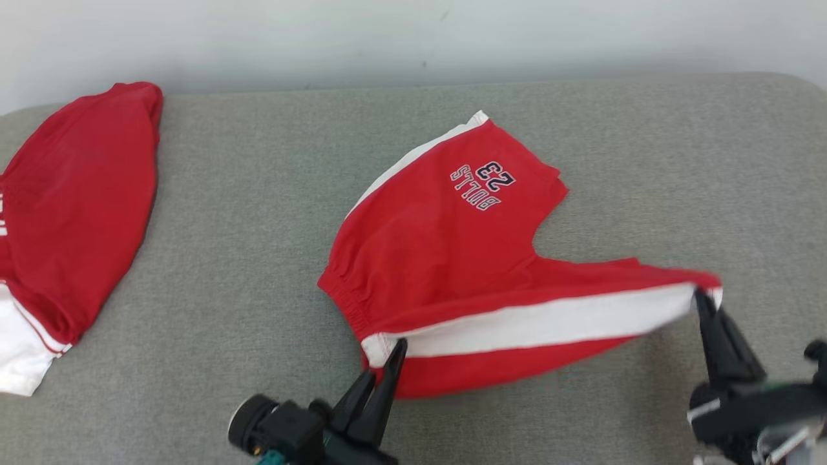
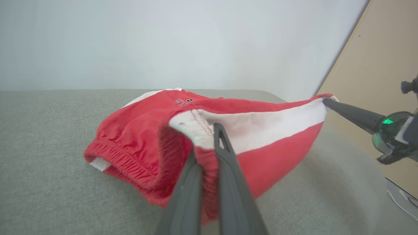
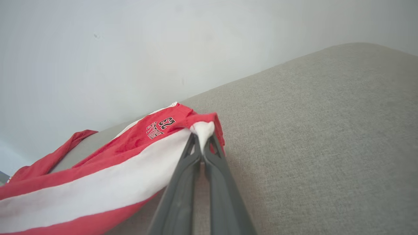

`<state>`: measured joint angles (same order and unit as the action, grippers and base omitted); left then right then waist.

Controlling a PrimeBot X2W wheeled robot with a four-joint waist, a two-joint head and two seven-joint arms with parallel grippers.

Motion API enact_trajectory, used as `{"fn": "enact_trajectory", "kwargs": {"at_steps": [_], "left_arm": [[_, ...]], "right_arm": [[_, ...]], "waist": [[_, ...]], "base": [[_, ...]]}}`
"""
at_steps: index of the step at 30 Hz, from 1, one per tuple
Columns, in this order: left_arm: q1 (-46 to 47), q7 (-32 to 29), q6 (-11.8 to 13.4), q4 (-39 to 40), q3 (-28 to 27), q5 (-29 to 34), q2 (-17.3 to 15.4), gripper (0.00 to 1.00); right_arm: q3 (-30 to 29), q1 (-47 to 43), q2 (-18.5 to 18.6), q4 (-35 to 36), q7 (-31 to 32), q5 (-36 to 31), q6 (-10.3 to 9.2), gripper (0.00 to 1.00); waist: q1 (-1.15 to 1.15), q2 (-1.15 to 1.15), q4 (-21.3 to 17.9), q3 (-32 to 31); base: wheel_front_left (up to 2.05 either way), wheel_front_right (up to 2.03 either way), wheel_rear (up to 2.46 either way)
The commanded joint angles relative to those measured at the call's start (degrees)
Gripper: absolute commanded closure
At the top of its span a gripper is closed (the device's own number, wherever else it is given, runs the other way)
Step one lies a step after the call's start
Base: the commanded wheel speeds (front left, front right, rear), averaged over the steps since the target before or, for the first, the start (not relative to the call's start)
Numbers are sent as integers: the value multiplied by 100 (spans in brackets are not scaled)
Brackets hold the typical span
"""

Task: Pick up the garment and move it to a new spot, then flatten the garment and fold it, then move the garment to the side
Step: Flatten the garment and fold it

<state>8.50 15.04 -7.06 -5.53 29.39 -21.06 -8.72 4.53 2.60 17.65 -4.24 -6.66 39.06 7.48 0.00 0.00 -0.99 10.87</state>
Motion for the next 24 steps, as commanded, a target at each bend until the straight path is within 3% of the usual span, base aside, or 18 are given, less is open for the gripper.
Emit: {"fn": "enact_trajectory", "kwargs": {"at_steps": [1,10,19,24], "left_arm": [[171,21,-17,-32,15,59,57,100],[1155,20,-49,-309,-199,91,439,100],[2203,20,-36,-1129,-411,-148,578,100],[2540,20,-36,-1424,-283,-415,585,100]], "right_arm": [[-20,223,30,-9,64,83,3,100],[429,2215,428,-769,408,-40,3,100],[958,4344,329,-2742,509,-185,3,100],[1232,4986,272,-3612,446,-265,3,100]], "waist": [[0,0,108,97],[0,0,580,612],[0,0,1033,1133],[0,0,1155,1267]], "base": [[0,0,0],[0,0,0],[0,0,0],[0,0,0]]}}
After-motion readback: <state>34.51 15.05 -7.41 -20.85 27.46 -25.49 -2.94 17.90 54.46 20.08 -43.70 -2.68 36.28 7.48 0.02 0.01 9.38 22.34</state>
